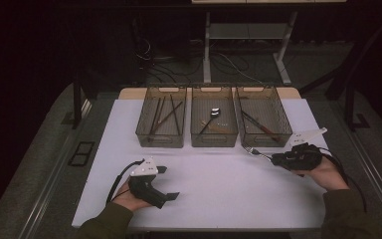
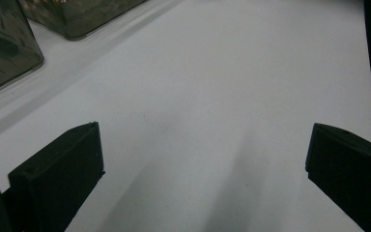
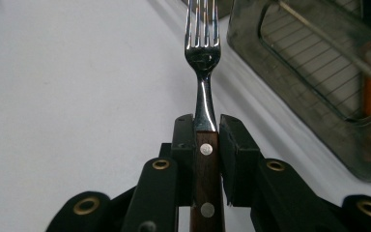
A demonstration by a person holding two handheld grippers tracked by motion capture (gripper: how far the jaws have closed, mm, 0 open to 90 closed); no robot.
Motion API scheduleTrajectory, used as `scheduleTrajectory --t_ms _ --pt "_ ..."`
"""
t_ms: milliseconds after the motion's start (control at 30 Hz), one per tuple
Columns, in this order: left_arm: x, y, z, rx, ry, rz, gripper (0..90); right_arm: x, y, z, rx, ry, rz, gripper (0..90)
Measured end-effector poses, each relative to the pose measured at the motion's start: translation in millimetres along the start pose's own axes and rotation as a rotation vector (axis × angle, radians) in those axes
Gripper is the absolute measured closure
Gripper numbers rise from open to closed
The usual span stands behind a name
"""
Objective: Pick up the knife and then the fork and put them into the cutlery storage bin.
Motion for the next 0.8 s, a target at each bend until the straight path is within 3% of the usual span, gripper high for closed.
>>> scheduleTrajectory --t_ms 567,800 --pt "-0.3 -0.3 0.2 -0.002 0.001 -0.002 0.0 4.7 27.2 -26.3 0.128 -0.039 0.034 77.5" --pt "-0.5 -0.2 0.2 -0.001 0.004 -0.002 0.0 17.5 34.9 -35.1 0.137 -0.066 0.098 77.6"
Point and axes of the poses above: each handheld gripper's, and its own axes: y roughly backward along the jaws, z roughly out of its underside, x roughly to its right, the point moved 10 cm from there along -y, roughly forward along the jaws, and after that the axes turned 4 degrees about y, right-handed, at the moved point
